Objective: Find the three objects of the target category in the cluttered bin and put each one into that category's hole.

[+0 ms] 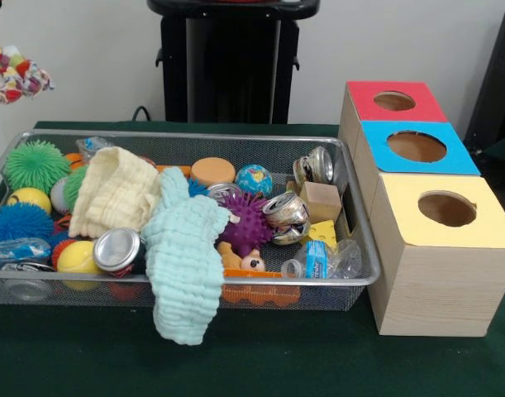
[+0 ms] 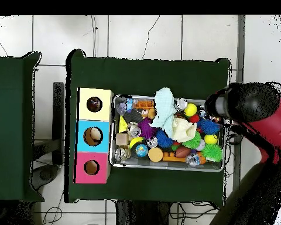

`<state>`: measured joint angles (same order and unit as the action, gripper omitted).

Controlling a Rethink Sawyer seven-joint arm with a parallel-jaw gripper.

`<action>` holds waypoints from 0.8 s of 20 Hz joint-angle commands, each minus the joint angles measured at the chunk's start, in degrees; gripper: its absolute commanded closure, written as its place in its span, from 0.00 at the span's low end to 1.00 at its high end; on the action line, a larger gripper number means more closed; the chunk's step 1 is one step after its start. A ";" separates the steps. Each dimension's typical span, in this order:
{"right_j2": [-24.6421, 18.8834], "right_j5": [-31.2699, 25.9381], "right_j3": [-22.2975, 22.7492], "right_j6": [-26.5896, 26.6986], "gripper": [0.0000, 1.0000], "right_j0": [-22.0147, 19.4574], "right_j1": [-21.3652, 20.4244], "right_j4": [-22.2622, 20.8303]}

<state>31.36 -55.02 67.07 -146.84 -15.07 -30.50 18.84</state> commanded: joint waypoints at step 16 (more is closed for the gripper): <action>4.77 -14.63 -20.25 -40.85 1.00 8.40 15.05 10.63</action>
<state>36.64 -59.69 52.81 -162.66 -8.06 -22.96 26.39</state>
